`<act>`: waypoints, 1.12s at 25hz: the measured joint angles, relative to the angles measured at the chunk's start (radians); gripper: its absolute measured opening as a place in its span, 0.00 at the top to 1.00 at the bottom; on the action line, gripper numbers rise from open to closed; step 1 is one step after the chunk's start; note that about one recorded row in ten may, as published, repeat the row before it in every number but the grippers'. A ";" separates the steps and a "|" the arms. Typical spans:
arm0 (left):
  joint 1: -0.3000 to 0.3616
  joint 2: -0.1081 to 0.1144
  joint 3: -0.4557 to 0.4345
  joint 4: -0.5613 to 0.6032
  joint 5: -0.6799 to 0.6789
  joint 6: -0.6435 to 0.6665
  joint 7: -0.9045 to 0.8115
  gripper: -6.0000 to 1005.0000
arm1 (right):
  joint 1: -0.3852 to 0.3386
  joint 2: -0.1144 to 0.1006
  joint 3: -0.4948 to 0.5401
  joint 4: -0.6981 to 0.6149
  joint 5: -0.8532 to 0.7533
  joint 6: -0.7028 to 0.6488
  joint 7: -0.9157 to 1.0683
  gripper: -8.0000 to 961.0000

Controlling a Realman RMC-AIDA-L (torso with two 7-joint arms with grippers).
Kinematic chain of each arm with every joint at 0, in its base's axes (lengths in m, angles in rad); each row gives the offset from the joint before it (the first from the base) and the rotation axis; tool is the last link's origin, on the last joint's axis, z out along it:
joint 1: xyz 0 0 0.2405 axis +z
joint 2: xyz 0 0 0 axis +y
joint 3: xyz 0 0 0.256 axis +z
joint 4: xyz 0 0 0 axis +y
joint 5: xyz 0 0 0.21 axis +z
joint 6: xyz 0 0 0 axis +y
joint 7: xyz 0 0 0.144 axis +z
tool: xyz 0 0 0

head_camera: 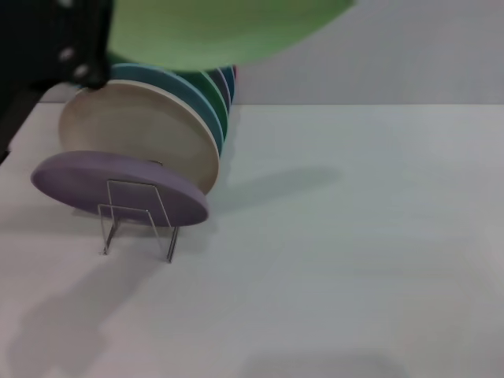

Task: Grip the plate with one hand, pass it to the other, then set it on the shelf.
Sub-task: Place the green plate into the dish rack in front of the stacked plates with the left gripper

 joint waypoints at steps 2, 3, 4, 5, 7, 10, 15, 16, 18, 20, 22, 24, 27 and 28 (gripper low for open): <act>0.002 0.009 0.004 0.031 -0.006 0.034 -0.019 0.91 | 0.000 0.000 -0.003 0.000 0.000 0.000 0.000 0.36; 0.004 0.016 0.011 0.054 -0.010 0.055 -0.024 0.91 | 0.000 0.000 -0.004 0.000 0.000 0.000 0.000 0.36; 0.005 0.020 0.019 0.071 -0.012 0.072 -0.026 0.91 | 0.000 0.000 -0.005 -0.001 -0.001 0.000 0.000 0.36; 0.004 0.025 0.031 0.099 -0.015 0.098 -0.028 0.91 | 0.000 0.000 -0.005 -0.002 -0.001 0.000 0.000 0.36; 0.001 0.029 0.051 0.160 -0.019 0.154 -0.036 0.91 | 0.000 0.000 -0.005 -0.003 -0.001 0.000 0.000 0.36; -0.003 0.015 0.059 0.303 -0.026 0.283 -0.089 0.91 | 0.000 0.000 -0.007 -0.006 -0.002 0.000 0.000 0.36; -0.056 -0.052 0.028 0.610 -0.034 0.533 -0.229 0.90 | 0.003 0.000 -0.009 -0.007 -0.002 0.000 0.000 0.36; -0.067 -0.062 0.023 0.653 -0.035 0.563 -0.242 0.90 | 0.005 0.000 -0.010 -0.007 0.000 -0.001 0.000 0.36; -0.091 -0.076 0.020 0.729 -0.036 0.601 -0.259 0.90 | 0.010 0.000 -0.011 -0.007 0.001 -0.001 0.000 0.37; -0.112 -0.081 0.031 0.781 -0.037 0.614 -0.259 0.90 | 0.012 -0.001 -0.012 -0.007 0.001 -0.001 0.000 0.37; -0.125 -0.083 0.042 0.805 -0.037 0.617 -0.257 0.90 | 0.013 -0.001 -0.012 -0.007 0.002 -0.001 0.000 0.37; -0.135 -0.083 0.048 0.823 -0.038 0.612 -0.255 0.90 | 0.014 -0.001 -0.013 -0.007 0.002 -0.002 0.000 0.37; -0.152 -0.085 0.053 0.857 -0.040 0.600 -0.247 0.90 | 0.014 -0.001 -0.013 -0.008 0.002 -0.002 0.000 0.37; -0.158 -0.086 0.058 0.875 -0.040 0.598 -0.246 0.90 | 0.013 -0.001 -0.013 -0.008 0.002 -0.002 0.000 0.37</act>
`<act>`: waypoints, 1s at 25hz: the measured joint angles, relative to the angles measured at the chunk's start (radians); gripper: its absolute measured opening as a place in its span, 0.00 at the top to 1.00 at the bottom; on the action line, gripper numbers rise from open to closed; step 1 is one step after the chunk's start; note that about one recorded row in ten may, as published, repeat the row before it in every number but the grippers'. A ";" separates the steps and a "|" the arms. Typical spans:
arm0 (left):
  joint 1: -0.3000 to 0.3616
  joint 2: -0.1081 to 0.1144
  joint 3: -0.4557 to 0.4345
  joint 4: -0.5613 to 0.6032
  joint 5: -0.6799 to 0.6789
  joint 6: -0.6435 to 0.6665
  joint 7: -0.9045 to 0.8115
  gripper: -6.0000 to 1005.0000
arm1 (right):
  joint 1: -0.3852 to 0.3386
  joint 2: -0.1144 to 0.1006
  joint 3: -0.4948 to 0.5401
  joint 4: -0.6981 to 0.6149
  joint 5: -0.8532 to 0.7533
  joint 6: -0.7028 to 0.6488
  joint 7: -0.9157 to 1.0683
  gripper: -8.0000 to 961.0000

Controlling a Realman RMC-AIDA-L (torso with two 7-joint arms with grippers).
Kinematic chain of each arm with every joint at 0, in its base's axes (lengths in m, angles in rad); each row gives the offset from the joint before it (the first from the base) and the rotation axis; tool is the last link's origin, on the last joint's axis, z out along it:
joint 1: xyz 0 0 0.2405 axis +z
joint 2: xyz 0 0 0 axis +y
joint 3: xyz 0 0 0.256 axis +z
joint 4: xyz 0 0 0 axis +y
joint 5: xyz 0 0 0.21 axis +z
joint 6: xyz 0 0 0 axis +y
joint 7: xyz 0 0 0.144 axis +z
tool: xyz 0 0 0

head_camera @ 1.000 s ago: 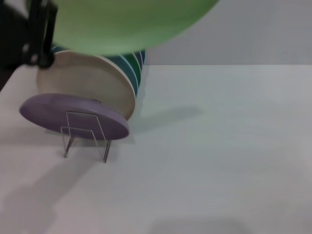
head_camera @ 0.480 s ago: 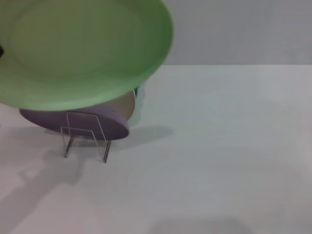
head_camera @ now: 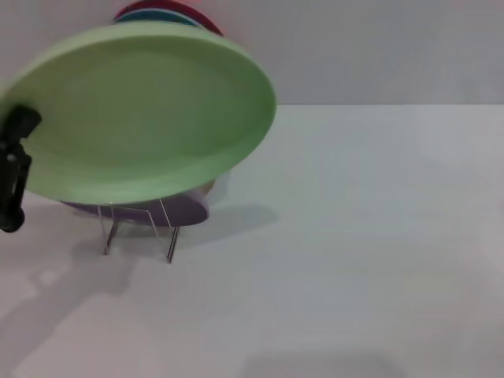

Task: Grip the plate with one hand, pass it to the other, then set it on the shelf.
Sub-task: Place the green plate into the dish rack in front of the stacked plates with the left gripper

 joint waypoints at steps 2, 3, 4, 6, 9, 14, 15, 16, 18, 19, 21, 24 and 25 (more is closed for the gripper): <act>-0.006 0.000 0.006 0.014 0.000 0.000 0.000 0.90 | 0.000 0.000 0.000 0.000 0.000 -0.001 0.000 0.36; -0.012 0.000 0.014 0.036 -0.001 0.000 0.000 0.90 | 0.000 0.000 0.000 0.000 0.000 -0.001 0.000 0.36; -0.017 -0.002 0.027 0.070 -0.003 0.004 -0.005 0.90 | 0.000 0.000 0.000 0.000 -0.001 -0.001 0.000 0.36; -0.017 -0.003 0.035 0.081 -0.003 0.007 -0.008 0.90 | -0.001 0.000 0.000 -0.001 -0.001 -0.001 0.000 0.36; -0.014 -0.001 0.047 0.092 -0.003 0.010 -0.011 0.90 | 0.001 0.000 0.000 -0.001 -0.001 -0.001 0.000 0.36; -0.050 -0.009 0.047 0.138 -0.003 0.008 -0.011 0.90 | 0.014 -0.002 -0.004 -0.001 -0.002 0.000 0.008 0.36; -0.066 -0.013 0.047 0.154 -0.003 0.005 -0.011 0.90 | 0.015 -0.003 -0.006 -0.001 -0.002 0.000 0.009 0.36; -0.086 -0.018 0.048 0.175 -0.004 0.002 -0.011 0.89 | 0.016 -0.003 -0.008 -0.001 -0.002 0.000 0.009 0.36; -0.129 -0.032 0.048 0.226 -0.004 -0.001 -0.011 0.89 | 0.017 -0.004 -0.011 0.000 -0.001 0.000 0.010 0.36; -0.157 -0.045 0.049 0.267 -0.004 -0.001 -0.012 0.89 | 0.017 -0.005 -0.011 0.000 -0.001 0.000 0.010 0.36; -0.195 -0.060 0.051 0.313 -0.004 0.000 -0.013 0.89 | 0.014 -0.004 -0.011 0.001 0.000 0.001 0.012 0.37; -0.243 -0.065 0.062 0.338 -0.004 0.002 -0.018 0.89 | 0.010 -0.002 -0.012 0.002 0.002 0.001 0.015 0.37; -0.257 -0.064 0.064 0.339 -0.004 0.000 -0.019 0.89 | 0.009 -0.002 -0.012 0.002 0.002 0.001 0.017 0.37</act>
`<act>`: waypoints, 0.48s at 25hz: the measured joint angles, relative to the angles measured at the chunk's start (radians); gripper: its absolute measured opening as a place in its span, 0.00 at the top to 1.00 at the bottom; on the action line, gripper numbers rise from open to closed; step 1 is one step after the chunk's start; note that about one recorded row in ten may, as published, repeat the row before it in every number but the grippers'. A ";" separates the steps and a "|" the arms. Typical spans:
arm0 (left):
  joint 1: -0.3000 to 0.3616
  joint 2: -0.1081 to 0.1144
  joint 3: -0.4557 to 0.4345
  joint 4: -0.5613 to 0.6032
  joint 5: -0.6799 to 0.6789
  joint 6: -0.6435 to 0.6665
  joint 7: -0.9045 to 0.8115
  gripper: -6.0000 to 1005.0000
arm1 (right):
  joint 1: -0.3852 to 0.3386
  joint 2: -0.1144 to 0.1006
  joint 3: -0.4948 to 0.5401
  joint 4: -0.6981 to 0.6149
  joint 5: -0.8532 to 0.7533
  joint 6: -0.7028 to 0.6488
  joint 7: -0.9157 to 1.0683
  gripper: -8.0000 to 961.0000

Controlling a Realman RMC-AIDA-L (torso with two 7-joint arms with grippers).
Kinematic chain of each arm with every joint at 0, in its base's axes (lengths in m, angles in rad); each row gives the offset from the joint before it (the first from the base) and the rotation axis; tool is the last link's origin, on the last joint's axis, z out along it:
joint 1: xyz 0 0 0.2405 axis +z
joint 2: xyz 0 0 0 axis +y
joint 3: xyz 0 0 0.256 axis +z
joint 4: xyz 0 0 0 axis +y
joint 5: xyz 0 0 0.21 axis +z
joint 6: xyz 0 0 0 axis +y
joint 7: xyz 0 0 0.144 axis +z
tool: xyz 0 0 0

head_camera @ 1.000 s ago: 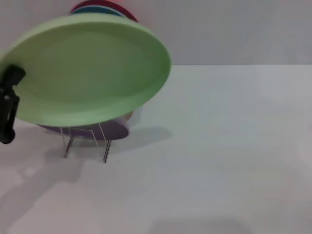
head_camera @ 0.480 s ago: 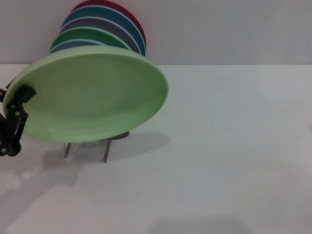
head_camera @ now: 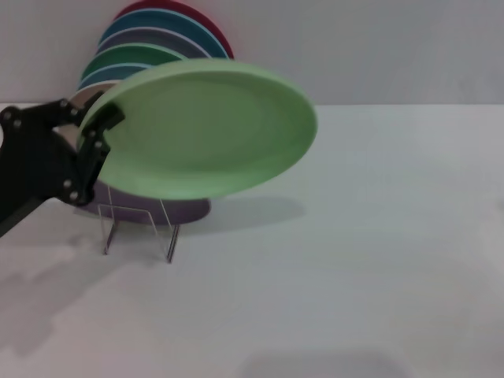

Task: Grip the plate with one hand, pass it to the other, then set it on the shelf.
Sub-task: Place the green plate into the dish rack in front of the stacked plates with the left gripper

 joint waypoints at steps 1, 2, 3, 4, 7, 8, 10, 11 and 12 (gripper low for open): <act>-0.016 0.002 0.002 0.003 0.000 -0.002 -0.001 0.89 | 0.000 0.000 0.000 0.000 0.000 0.000 0.002 0.37; -0.016 0.002 0.002 0.003 0.000 -0.002 -0.001 0.89 | 0.000 0.000 0.000 0.001 0.000 0.000 0.003 0.37; -0.016 0.002 0.002 0.003 0.000 -0.002 -0.001 0.89 | -0.001 0.000 0.000 0.001 0.000 0.000 0.004 0.37; -0.056 0.005 0.009 0.014 0.000 -0.006 -0.002 0.89 | -0.001 0.000 0.000 0.001 0.000 0.000 0.004 0.36; -0.103 0.005 0.016 0.045 0.000 -0.012 -0.005 0.89 | -0.002 0.000 -0.009 0.001 0.000 0.000 0.004 0.36; -0.114 0.005 0.016 0.054 0.000 -0.013 -0.008 0.89 | -0.002 0.000 -0.011 0.001 0.000 0.000 0.004 0.36; -0.133 0.004 0.016 0.072 0.000 -0.016 -0.015 0.89 | -0.004 0.000 -0.014 0.001 0.000 0.000 0.004 0.36; -0.141 0.003 0.015 0.079 0.000 -0.020 -0.017 0.89 | -0.005 0.001 -0.015 0.001 0.000 0.000 0.004 0.36; -0.148 0.003 0.013 0.083 0.000 -0.025 -0.018 0.89 | -0.006 0.001 -0.015 0.002 0.000 0.000 0.004 0.36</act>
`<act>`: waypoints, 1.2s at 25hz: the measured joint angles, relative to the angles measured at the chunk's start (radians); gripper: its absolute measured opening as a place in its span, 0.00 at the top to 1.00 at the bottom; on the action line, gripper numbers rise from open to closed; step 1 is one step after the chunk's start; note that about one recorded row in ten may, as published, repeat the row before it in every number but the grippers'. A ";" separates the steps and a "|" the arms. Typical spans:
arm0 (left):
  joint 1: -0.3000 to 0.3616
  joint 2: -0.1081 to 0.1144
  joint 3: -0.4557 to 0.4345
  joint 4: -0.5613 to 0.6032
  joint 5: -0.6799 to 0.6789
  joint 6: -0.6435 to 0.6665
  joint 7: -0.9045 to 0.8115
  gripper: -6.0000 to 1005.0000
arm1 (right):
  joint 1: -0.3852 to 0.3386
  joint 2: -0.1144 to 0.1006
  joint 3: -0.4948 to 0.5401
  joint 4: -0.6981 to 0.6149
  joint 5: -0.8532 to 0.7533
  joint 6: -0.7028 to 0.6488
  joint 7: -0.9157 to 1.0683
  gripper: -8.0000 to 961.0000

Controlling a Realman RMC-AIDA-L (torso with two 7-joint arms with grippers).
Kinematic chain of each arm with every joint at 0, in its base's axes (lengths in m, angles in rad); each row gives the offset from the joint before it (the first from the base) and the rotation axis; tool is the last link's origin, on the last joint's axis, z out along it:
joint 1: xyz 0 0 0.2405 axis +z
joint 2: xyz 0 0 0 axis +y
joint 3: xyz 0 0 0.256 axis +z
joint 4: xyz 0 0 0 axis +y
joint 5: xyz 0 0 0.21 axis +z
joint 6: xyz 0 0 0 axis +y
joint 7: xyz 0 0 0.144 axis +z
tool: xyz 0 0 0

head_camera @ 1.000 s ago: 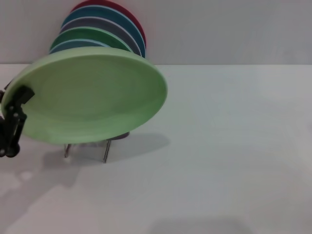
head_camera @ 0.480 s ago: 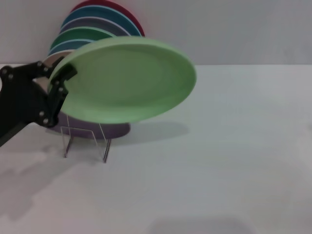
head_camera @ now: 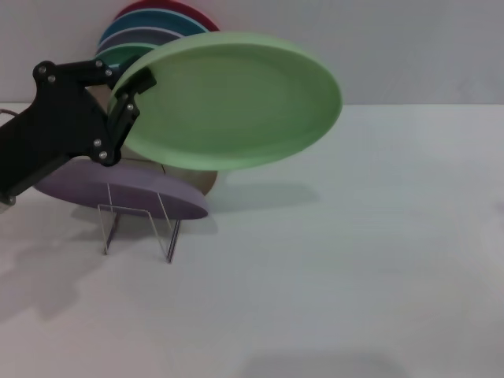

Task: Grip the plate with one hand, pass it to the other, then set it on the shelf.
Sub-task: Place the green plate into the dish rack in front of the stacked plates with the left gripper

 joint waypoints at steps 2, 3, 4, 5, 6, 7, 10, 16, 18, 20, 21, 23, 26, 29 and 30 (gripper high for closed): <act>-0.007 0.002 -0.001 0.001 0.000 -0.003 -0.001 0.89 | -0.002 0.001 0.000 0.001 0.000 0.000 0.001 0.36; -0.008 0.004 0.002 -0.004 -0.001 0.006 -0.001 0.89 | -0.002 0.001 0.000 0.001 0.000 0.000 0.001 0.36; -0.008 0.005 0.004 -0.006 -0.001 0.013 -0.001 0.89 | -0.002 0.001 -0.001 0.001 0.000 0.001 0.001 0.36; -0.004 0.009 0.012 -0.023 -0.001 0.065 -0.003 0.89 | -0.002 0.001 -0.005 0.000 -0.002 0.001 0.002 0.36; -0.004 0.009 0.012 -0.023 -0.001 0.065 -0.003 0.89 | -0.002 0.001 -0.005 0.000 -0.002 0.001 0.002 0.36; -0.001 0.012 0.013 -0.031 -0.001 0.090 -0.006 0.88 | -0.003 0.001 -0.010 0.000 -0.002 0.001 0.002 0.36; 0.026 0.028 0.015 -0.075 -0.002 0.160 -0.025 0.88 | -0.004 0.001 -0.013 0.001 -0.002 0.001 0.003 0.36; 0.100 0.063 0.024 -0.151 -0.002 0.170 -0.041 0.88 | -0.007 0.001 -0.015 0.002 -0.001 0.002 0.004 0.37; 0.122 0.064 0.024 -0.150 -0.001 0.169 -0.047 0.88 | -0.008 0.001 -0.017 0.002 0.000 0.002 0.004 0.37; 0.157 0.067 0.024 -0.150 -0.001 0.169 -0.059 0.88 | -0.008 0.001 -0.023 0.002 0.001 0.002 0.005 0.37; 0.157 0.067 0.024 -0.150 -0.001 0.169 -0.059 0.88 | -0.008 0.001 -0.023 0.002 0.001 0.002 0.005 0.37; 0.171 0.068 0.023 -0.142 -0.001 0.169 -0.062 0.88 | -0.007 0.001 -0.023 0.002 0.001 0.002 0.005 0.37; 0.176 0.064 0.024 -0.117 0.000 0.169 -0.065 0.88 | -0.003 -0.001 -0.024 0.002 0.002 0.002 0.005 0.37; 0.176 0.057 0.027 -0.102 0.000 0.169 -0.066 0.88 | -0.002 -0.001 -0.025 0.002 0.002 0.002 0.005 0.36; 0.176 0.047 0.029 -0.084 0.000 0.168 -0.063 0.88 | -0.002 -0.001 -0.025 0.002 0.003 0.002 0.005 0.36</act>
